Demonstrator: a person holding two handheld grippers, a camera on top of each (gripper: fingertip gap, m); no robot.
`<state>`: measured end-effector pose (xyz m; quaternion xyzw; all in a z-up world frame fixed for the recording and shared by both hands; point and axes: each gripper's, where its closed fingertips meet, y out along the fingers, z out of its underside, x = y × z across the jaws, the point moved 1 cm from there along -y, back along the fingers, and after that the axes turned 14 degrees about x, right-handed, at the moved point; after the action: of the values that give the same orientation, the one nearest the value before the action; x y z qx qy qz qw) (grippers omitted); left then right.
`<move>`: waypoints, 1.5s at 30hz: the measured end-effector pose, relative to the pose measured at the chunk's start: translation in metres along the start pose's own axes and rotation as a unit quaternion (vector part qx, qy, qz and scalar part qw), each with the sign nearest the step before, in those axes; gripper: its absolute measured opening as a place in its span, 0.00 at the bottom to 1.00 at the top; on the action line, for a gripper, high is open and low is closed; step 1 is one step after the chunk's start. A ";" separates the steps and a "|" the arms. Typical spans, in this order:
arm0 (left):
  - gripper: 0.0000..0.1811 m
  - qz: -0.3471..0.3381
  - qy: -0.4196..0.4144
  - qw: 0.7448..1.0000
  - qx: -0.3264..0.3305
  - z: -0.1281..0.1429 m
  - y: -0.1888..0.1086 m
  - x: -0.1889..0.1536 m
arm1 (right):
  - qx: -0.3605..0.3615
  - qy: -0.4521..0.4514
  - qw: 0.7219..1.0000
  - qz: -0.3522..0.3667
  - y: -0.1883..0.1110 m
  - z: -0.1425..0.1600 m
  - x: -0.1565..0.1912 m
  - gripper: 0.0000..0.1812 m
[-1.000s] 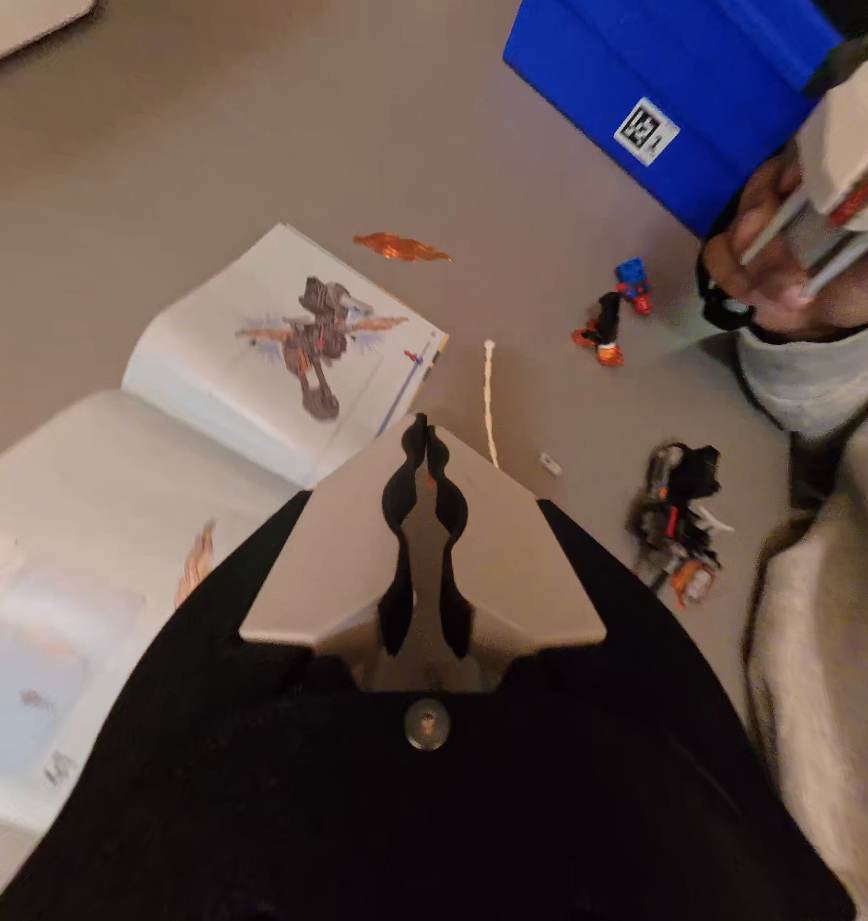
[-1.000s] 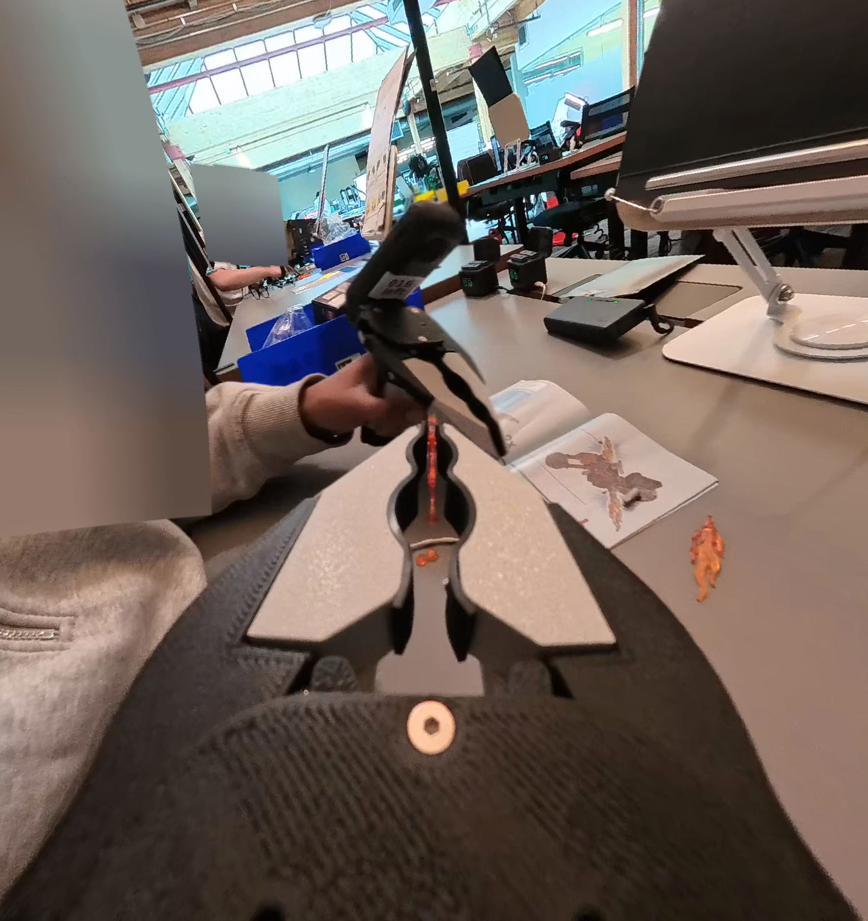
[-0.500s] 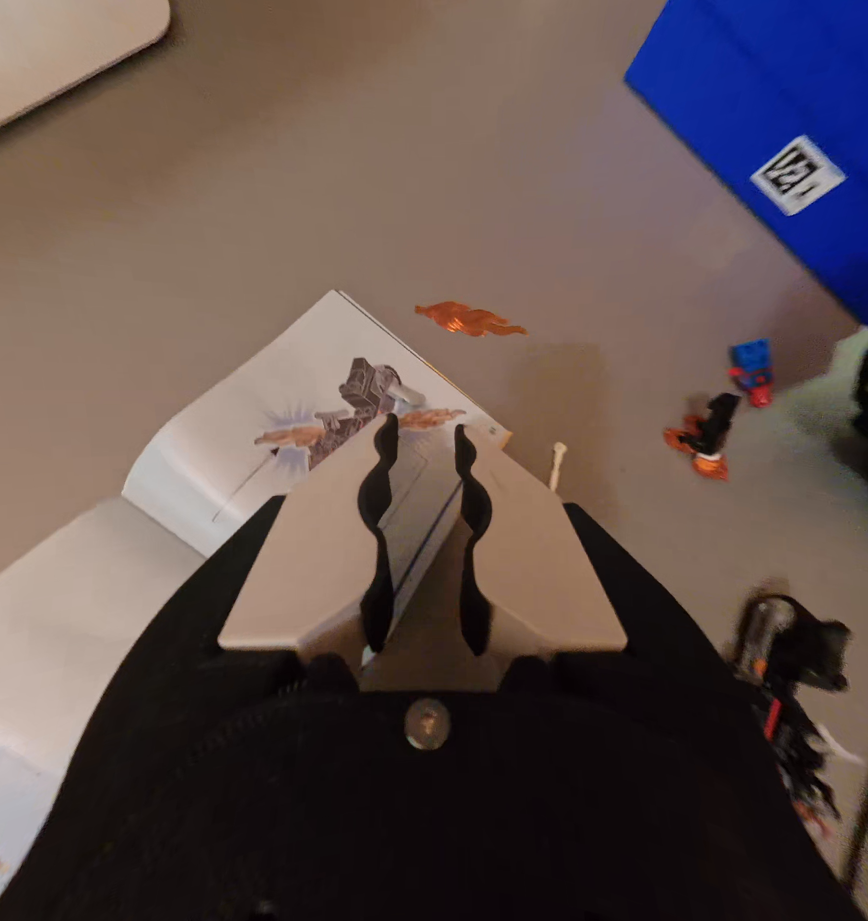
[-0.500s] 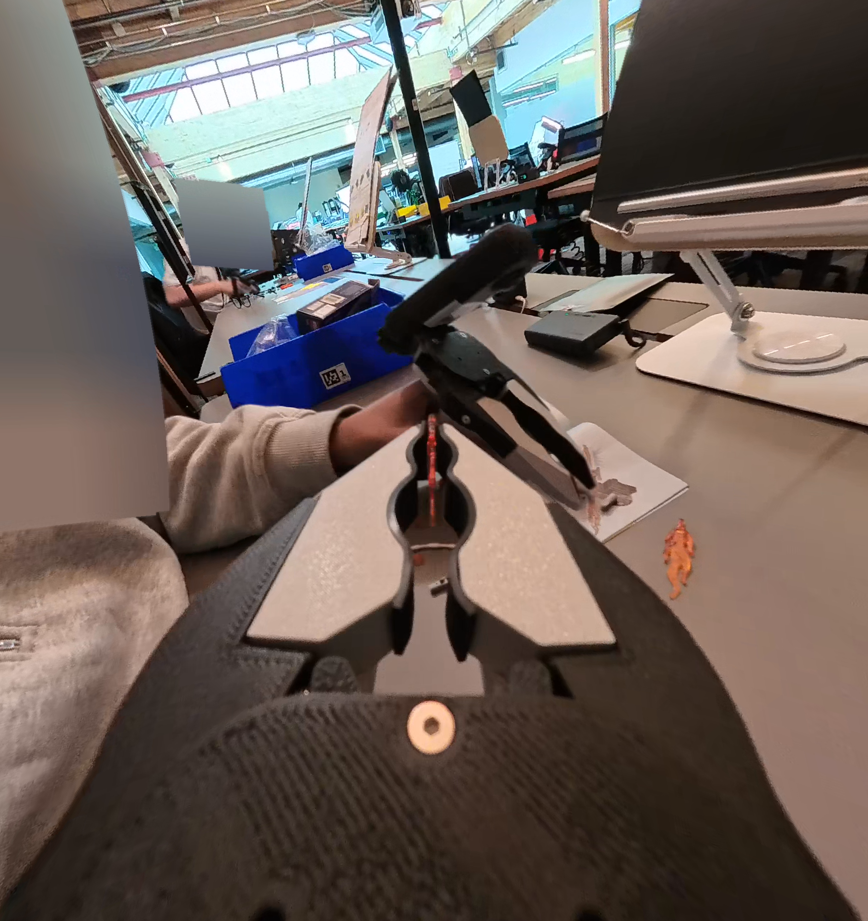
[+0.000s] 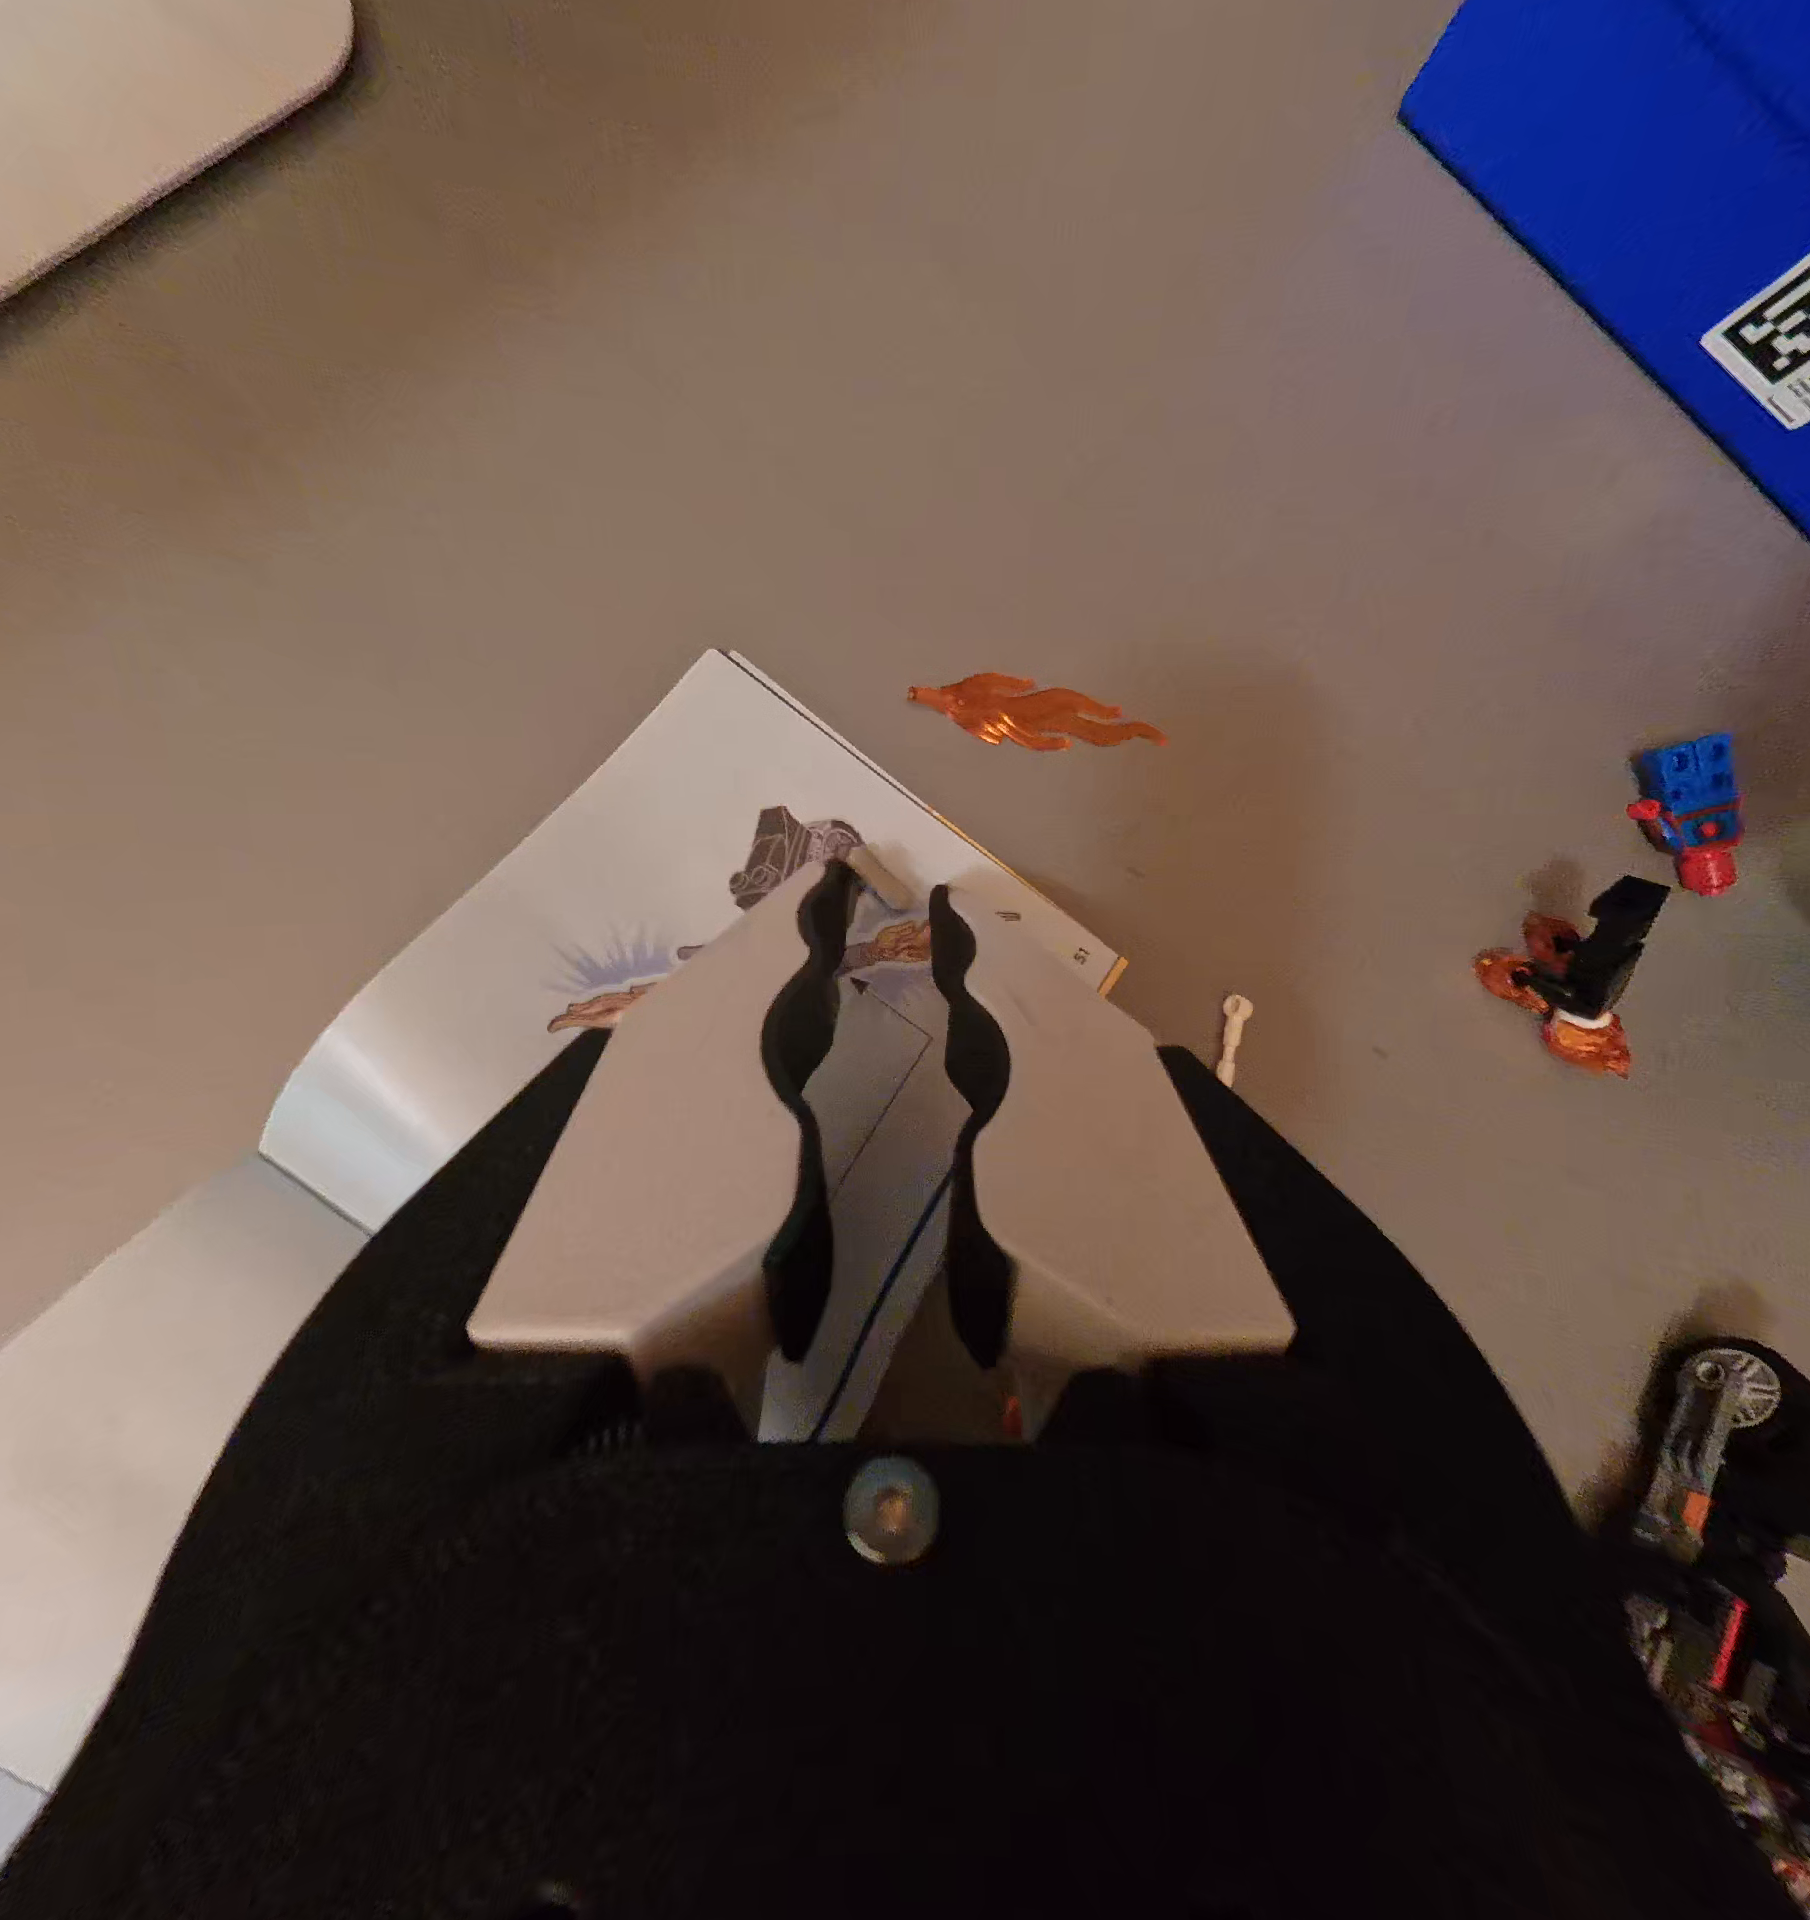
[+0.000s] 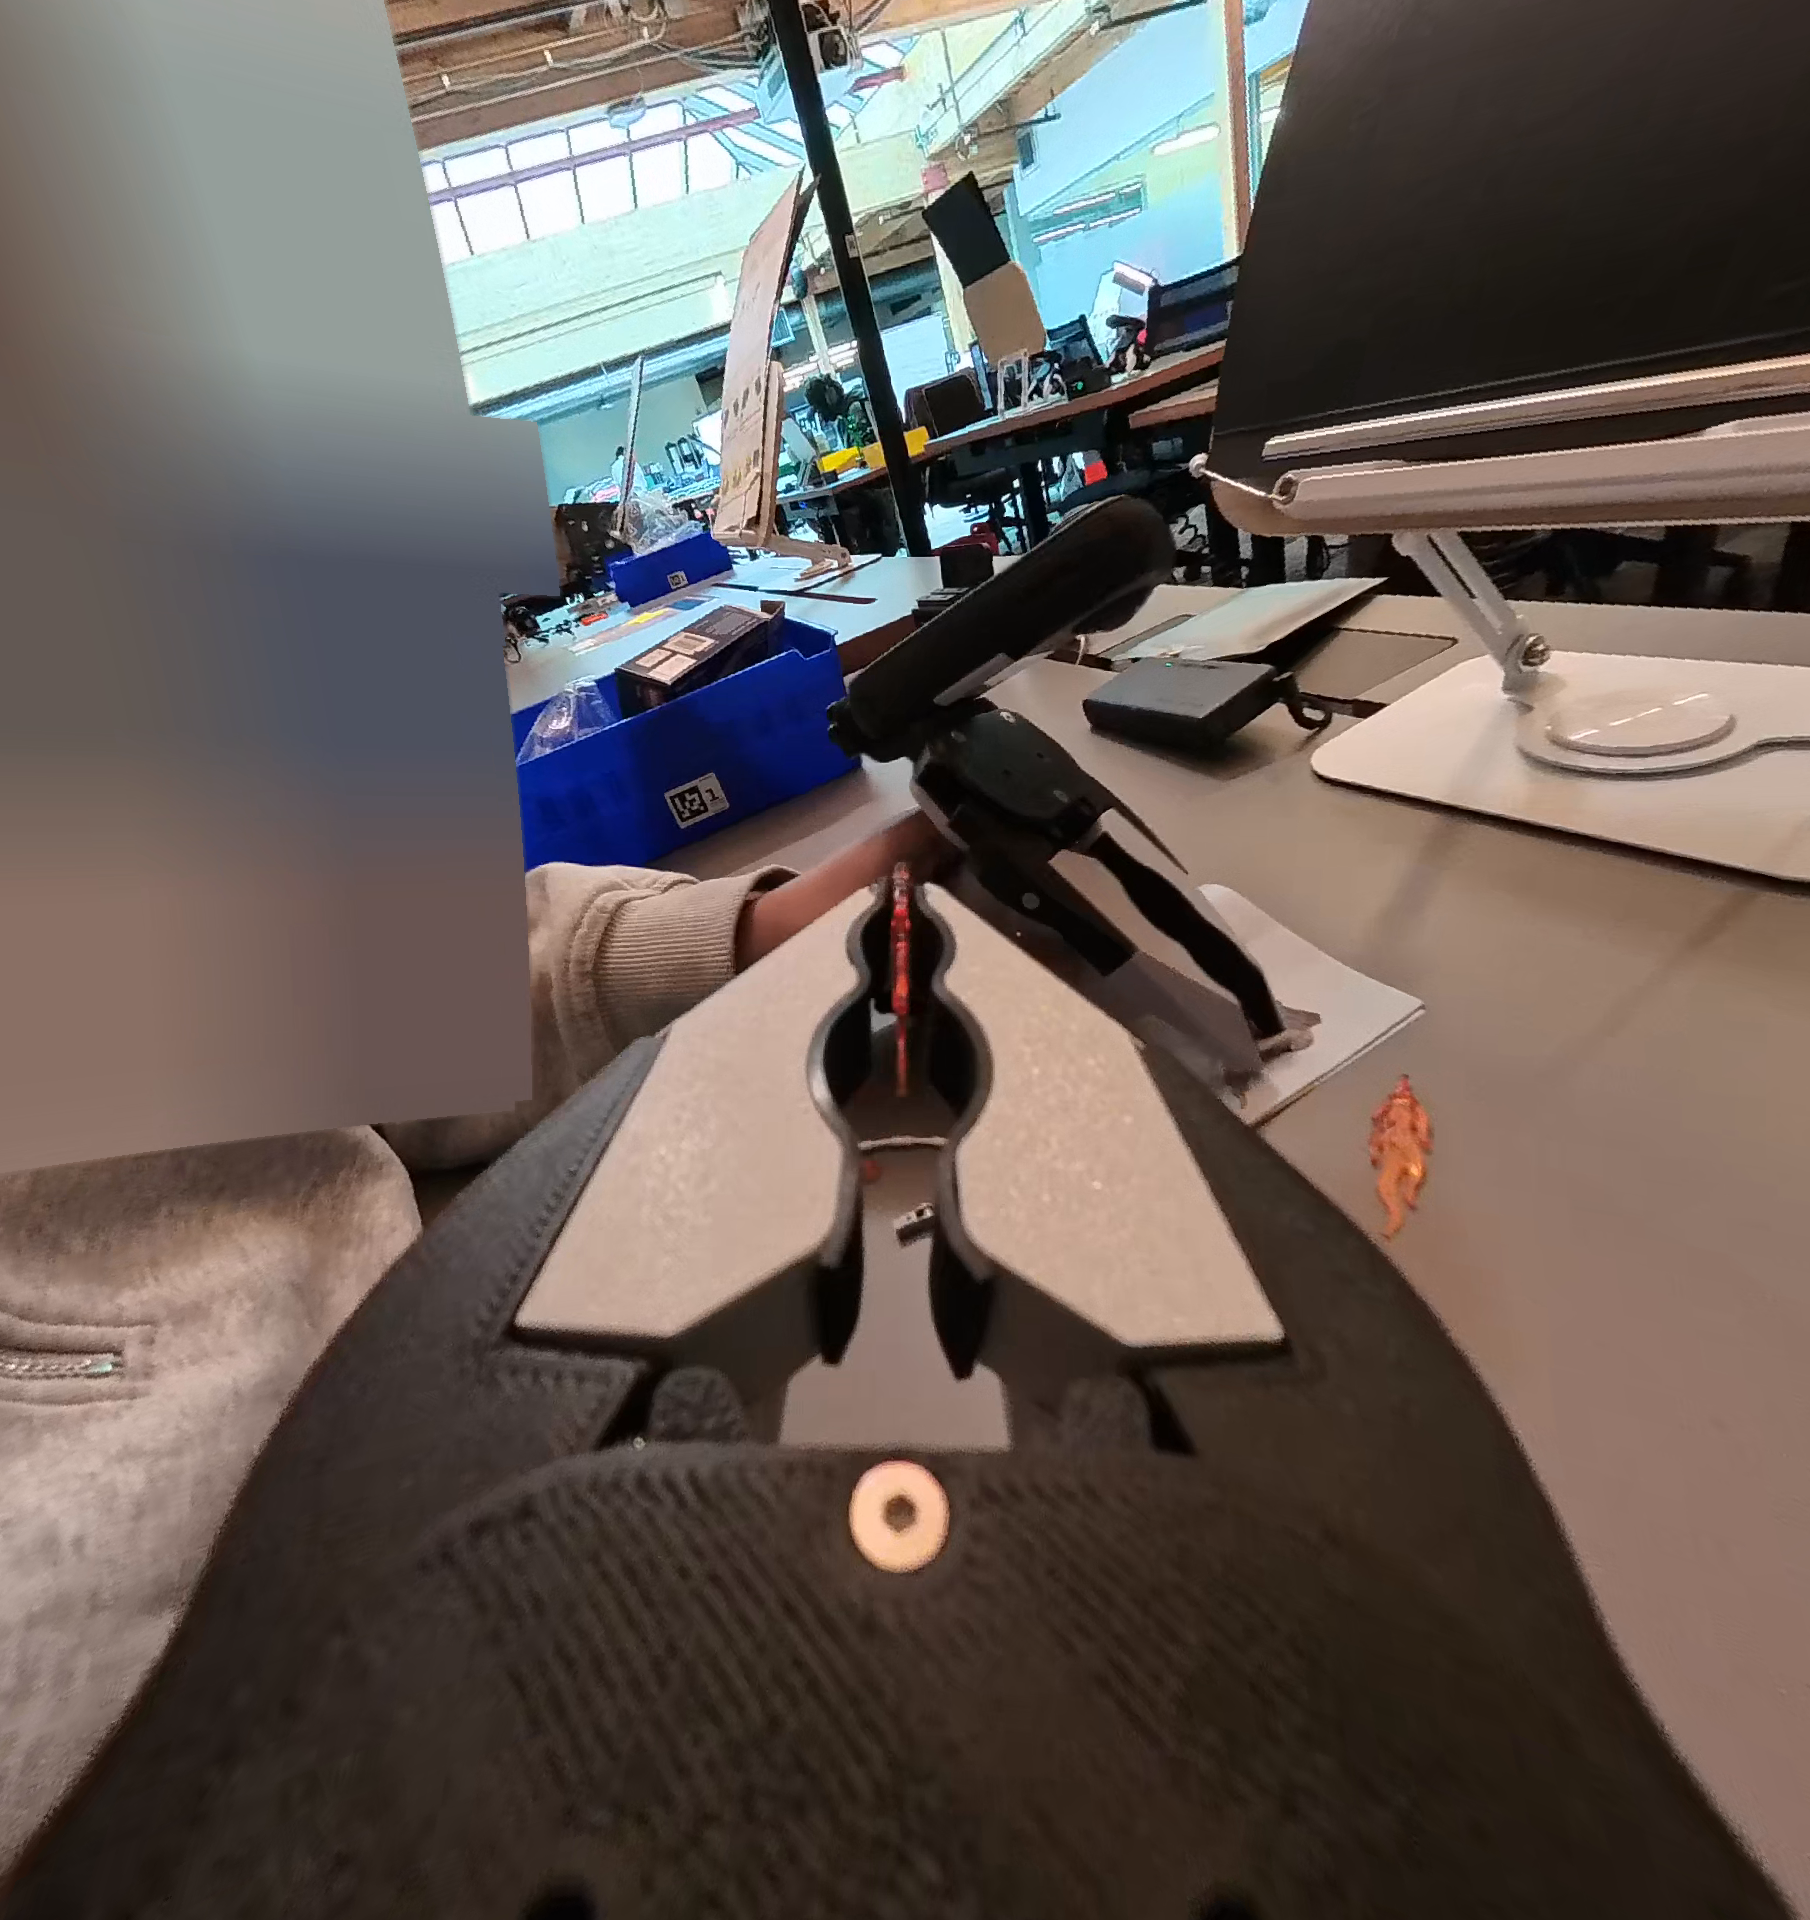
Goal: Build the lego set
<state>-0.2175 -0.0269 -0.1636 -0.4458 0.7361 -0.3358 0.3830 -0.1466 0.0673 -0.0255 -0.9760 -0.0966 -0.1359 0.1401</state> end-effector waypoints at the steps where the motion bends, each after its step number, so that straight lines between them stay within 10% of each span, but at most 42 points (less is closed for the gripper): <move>1: 0.06 0.000 0.000 1.000 0.000 -0.001 0.000 0.001 | 0.001 -0.001 1.000 0.001 0.000 0.000 0.000 0.00; 15: 0.00 0.043 0.020 0.998 -0.042 0.007 -0.047 -0.014 | 0.003 0.005 1.000 0.005 0.000 0.001 -0.004 0.00; 28: 0.01 0.076 -0.031 0.995 0.064 0.217 -0.106 -0.086 | 0.026 0.004 1.000 0.001 0.011 0.011 -0.004 0.00; 45: 0.02 0.058 -0.021 0.996 0.062 0.238 -0.106 -0.094 | 0.038 -0.002 0.999 -0.008 0.019 0.019 0.000 0.00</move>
<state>0.0591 -0.0178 -0.1644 -0.3850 0.7304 -0.3485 0.4438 -0.1380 0.0550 -0.0476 -0.9694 -0.1098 -0.1313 0.1760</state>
